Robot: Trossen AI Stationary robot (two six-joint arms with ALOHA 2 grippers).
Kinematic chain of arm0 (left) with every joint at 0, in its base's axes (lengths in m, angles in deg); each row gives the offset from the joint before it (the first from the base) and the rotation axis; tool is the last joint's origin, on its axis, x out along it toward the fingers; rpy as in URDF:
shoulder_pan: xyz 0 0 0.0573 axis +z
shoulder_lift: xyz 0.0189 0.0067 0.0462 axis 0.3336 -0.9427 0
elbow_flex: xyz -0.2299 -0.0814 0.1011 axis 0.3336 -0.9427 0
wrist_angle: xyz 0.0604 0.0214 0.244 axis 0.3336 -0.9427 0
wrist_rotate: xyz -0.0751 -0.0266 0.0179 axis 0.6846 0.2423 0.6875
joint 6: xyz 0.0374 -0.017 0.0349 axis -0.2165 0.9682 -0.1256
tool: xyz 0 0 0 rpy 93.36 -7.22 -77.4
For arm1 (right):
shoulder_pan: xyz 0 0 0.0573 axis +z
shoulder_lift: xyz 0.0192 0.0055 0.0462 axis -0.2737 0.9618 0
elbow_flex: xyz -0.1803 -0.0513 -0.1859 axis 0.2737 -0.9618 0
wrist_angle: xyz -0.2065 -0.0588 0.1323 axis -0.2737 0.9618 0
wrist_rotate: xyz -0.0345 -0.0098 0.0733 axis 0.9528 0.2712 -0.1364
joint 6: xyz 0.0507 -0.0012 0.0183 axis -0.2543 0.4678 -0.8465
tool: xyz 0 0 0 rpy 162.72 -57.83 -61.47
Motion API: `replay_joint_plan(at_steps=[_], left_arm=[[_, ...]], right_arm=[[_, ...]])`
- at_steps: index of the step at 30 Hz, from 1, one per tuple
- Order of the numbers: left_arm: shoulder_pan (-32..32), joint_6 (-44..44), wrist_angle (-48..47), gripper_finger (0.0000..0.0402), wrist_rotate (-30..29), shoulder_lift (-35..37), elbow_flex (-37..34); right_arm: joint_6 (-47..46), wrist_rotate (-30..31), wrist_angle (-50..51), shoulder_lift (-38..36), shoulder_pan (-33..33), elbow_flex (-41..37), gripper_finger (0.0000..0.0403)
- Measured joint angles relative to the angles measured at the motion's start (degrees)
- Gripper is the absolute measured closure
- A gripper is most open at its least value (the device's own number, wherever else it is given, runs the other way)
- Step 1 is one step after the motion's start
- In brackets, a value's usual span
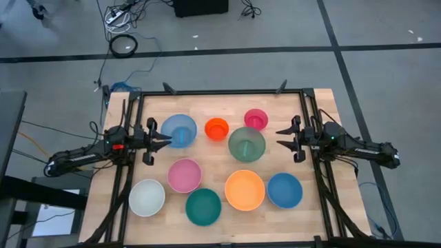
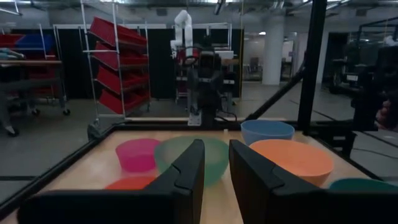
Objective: Nest bowls inside each other
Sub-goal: Stack the light green bowl on top of the light blue bowl
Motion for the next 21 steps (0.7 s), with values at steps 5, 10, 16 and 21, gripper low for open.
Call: replay_joint_plan(at_steps=[5, 10, 16, 21], left_arm=[[0.0, 0.0, -0.1, 0.0318, 0.0, 0.0, 0.0], [0.0, 0.0, -0.1, 0.0318, 0.0, 0.0, 0.0], [0.0, 0.0, 2.8, 0.0318, 0.0, 0.0, 0.0], [0.0, 0.3, 6.8, 0.0318, 0.0, 0.0, 0.0]], right_arm=[[-0.4, 0.0, -5.8, 0.0, 0.0, 0.0, 0.0239], [-8.0, 0.0, -13.0, 0.0, 0.0, 0.0, 0.0239], [-12.1, -3.2, -20.2, 0.0, 0.0, 0.0, 0.0239], [-13.1, -2.5, -20.9, 0.0, 0.0, 0.0, 0.0239]])
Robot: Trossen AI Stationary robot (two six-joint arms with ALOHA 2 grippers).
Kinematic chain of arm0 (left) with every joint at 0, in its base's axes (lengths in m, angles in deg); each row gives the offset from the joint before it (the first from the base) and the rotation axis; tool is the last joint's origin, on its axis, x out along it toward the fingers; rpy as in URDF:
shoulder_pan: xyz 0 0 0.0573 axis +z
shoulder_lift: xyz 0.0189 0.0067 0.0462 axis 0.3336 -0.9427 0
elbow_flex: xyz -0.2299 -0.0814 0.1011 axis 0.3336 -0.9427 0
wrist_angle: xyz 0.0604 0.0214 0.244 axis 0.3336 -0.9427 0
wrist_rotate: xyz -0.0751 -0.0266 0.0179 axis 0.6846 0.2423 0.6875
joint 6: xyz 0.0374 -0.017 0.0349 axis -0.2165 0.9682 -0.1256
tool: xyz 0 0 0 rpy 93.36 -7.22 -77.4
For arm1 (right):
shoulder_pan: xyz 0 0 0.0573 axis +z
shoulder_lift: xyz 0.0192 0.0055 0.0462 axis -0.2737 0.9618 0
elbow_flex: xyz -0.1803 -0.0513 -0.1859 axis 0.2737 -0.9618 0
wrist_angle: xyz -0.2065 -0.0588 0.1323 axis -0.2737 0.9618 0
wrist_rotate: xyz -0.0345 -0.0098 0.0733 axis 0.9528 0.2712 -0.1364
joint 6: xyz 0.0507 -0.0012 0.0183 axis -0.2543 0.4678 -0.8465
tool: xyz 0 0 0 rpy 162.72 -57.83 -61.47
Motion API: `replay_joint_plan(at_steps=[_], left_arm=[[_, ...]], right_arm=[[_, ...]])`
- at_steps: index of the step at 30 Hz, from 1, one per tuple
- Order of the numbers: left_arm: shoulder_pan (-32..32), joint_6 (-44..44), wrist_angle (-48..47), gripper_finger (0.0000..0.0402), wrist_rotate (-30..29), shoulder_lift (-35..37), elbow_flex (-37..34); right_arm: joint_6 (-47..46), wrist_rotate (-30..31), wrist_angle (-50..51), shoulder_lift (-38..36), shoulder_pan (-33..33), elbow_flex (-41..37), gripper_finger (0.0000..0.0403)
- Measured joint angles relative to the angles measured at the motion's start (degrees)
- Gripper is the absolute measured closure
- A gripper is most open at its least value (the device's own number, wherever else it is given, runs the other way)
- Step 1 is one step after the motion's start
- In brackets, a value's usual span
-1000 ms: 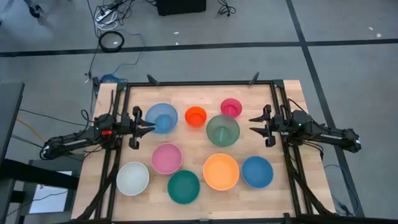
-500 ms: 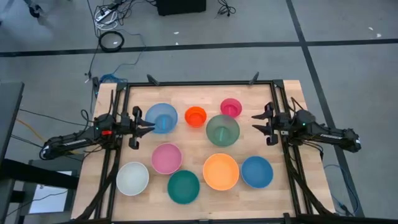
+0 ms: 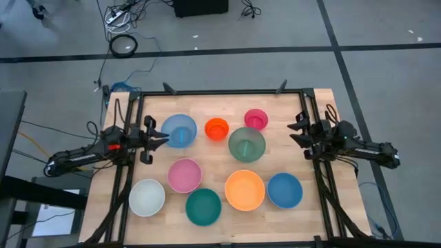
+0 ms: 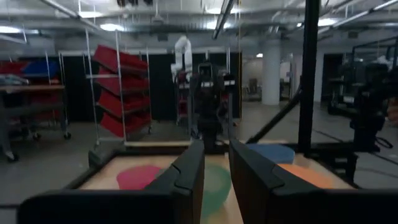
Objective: Nest bowls inside each other
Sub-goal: Stack the light green bowl on top of the light blue bowl
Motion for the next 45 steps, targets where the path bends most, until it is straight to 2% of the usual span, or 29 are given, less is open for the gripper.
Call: replay_joint_plan(at_steps=[5, 10, 16, 18, 20, 23, 26, 33, 38, 45], left_arm=[[0.0, 0.0, 5.0, 0.0318, 0.0, 0.0, 0.0], [0.0, 0.1, 8.7, 0.0318, 0.0, 0.0, 0.0], [0.0, 0.9, 10.8, 0.0318, -2.1, 0.0, 0.0], [0.0, 2.7, 10.6, 0.0318, -4.9, -0.1, 0.0], [0.0, 4.2, 6.0, 0.0318, -9.7, -0.2, 0.7], [-0.1, 3.0, -5.2, 0.0318, -14.2, -1.7, 3.9], [0.0, 2.8, -11.1, 0.0318, -17.6, -5.3, 8.2], [-0.1, 2.8, -29.2, 0.0310, -18.2, -18.7, 21.9], [-0.3, 2.6, -37.0, 0.0287, -17.5, -29.6, 29.0], [-0.3, 1.2, -45.5, 0.0265, -16.8, -42.6, 35.2]], right_arm=[[-5.7, -0.1, -2.8, 0.0, 0.0, 0.0, 0.0239], [-8.4, 7.9, 0.0, 1.1, 0.1, 0.2, 0.0242], [-8.4, 16.0, 0.0, 6.3, 0.1, 0.2, 0.0253], [-8.9, 17.9, -0.8, 8.3, 0.1, 0.2, 0.0256], [-9.8, 20.2, -1.1, 10.5, 0.1, 0.4, 0.0260], [-11.4, 24.9, -1.1, 14.3, 0.1, 1.6, 0.0268], [-13.0, 28.1, -1.1, 18.0, 0.1, 3.7, 0.0274], [-13.1, 26.0, 5.3, 29.1, 1.5, 10.5, 0.0278], [-10.9, 26.0, 7.7, 37.5, 3.6, 15.7, 0.0258], [-15.1, 26.3, 28.4, 46.1, 3.9, 25.3, 0.0216]])
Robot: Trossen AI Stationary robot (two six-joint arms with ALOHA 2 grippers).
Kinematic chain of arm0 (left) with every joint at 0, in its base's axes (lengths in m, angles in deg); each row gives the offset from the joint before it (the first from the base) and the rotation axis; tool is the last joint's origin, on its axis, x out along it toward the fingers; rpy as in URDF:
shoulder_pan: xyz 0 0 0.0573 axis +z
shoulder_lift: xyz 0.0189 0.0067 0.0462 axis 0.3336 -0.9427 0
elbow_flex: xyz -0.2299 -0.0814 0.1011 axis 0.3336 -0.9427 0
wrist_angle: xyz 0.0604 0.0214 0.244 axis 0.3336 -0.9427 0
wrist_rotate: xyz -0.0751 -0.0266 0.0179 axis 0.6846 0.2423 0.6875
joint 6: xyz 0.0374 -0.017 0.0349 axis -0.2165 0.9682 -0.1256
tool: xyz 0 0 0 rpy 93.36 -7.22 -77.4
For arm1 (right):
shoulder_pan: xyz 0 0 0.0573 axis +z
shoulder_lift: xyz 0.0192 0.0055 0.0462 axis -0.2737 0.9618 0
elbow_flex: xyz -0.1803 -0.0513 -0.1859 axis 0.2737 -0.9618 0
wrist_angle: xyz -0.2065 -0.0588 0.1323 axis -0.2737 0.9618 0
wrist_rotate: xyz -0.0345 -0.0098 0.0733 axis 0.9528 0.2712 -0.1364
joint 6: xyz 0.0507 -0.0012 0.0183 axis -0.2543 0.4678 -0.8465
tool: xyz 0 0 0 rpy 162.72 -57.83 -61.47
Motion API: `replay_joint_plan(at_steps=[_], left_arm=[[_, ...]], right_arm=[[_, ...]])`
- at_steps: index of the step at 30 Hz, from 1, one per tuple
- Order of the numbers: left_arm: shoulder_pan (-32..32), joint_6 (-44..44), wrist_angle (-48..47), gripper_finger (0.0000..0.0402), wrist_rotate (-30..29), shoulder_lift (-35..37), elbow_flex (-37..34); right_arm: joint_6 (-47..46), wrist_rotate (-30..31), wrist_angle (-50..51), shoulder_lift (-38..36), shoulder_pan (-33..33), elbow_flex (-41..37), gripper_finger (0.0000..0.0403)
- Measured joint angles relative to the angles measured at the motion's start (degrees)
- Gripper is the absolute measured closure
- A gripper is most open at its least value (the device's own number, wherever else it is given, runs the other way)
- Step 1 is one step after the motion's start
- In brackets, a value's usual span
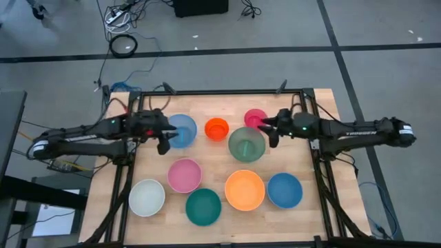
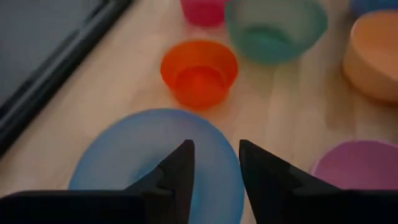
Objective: Nest bowls inside each other
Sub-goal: Stack the light green bowl on top of the light blue bowl
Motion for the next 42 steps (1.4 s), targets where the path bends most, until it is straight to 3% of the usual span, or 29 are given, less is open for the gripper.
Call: replay_joint_plan(at_steps=[8, 13, 22, 36, 42], left_arm=[[0.0, -1.8, -2.1, 0.0264, -0.3, -7.1, 3.3], [0.0, -3.0, -5.9, 0.0264, -2.3, -7.4, 6.8], [0.0, -3.4, -10.6, 0.0264, -3.8, -7.4, 9.4], [0.0, -4.6, -11.9, 0.0264, -3.9, -7.4, 9.4], [0.0, -4.5, -12.5, 0.0264, -3.9, -7.3, 9.4]], right_arm=[[-9.6, 0.2, 30.9, 7.8, 0.0, 12.1, 0.0194], [-14.1, 0.3, 39.2, 12.0, 0.0, 15.6, 0.0202], [-22.9, -5.2, 39.4, 20.7, 0.4, 15.8, 0.0205], [-23.6, -6.4, 32.3, 31.0, 0.4, 15.8, 0.0210], [-24.6, -6.4, 31.9, 34.7, 0.4, 15.8, 0.0262]])
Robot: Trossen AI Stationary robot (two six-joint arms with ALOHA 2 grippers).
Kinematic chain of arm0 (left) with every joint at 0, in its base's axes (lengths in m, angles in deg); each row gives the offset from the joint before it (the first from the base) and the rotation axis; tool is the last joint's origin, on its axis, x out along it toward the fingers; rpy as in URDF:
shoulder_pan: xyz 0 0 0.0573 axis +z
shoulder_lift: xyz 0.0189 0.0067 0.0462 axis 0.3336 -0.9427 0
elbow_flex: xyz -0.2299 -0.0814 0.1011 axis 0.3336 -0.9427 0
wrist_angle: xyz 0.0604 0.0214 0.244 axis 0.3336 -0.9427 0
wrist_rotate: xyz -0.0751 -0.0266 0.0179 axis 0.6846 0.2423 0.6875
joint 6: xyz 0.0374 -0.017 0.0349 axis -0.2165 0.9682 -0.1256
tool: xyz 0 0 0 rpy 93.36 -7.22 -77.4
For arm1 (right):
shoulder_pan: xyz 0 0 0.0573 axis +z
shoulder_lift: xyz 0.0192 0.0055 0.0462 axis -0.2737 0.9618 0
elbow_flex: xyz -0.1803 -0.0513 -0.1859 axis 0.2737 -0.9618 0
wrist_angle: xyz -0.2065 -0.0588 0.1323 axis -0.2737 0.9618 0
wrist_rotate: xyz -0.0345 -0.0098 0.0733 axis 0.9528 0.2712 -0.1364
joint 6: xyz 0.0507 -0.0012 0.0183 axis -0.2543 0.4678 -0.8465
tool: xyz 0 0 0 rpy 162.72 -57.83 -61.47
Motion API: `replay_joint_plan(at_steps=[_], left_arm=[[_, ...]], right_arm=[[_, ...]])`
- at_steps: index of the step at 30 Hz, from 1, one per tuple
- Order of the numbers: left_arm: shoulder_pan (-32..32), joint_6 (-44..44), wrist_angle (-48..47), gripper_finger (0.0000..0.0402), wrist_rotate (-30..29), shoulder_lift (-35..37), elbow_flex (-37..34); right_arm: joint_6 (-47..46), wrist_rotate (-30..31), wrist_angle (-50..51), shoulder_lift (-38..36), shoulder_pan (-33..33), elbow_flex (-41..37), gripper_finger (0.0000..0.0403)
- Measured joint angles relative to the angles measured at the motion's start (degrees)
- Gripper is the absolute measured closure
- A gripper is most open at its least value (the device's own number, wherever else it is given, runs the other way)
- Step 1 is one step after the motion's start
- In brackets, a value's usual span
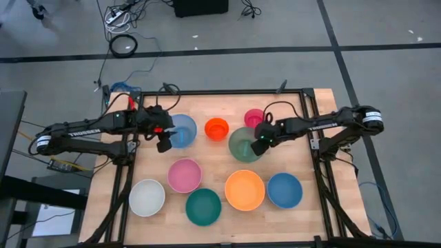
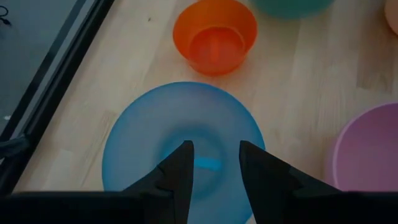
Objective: Nest bowls inside each other
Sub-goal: Stack the light green bowl on top of the light blue bowl
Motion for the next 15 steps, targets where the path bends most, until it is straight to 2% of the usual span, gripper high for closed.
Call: replay_joint_plan(at_steps=[6, 11, 15], left_arm=[[0.0, 0.6, -3.5, 0.0264, 0.0, 0.0, 0.0], [0.0, 2.6, -6.8, 0.0264, 0.0, 0.3, 0.0], [0.0, 3.2, -8.3, 0.0264, -1.0, 1.5, 0.3]], right_arm=[[3.6, 0.6, -1.4, -0.3, 0.0, 0.0, 0.0387], [4.6, 0.7, -3.6, -3.1, 0.2, 0.0, 0.0399], [4.8, 4.1, -6.4, -6.7, 0.6, 0.0, 0.0401]])
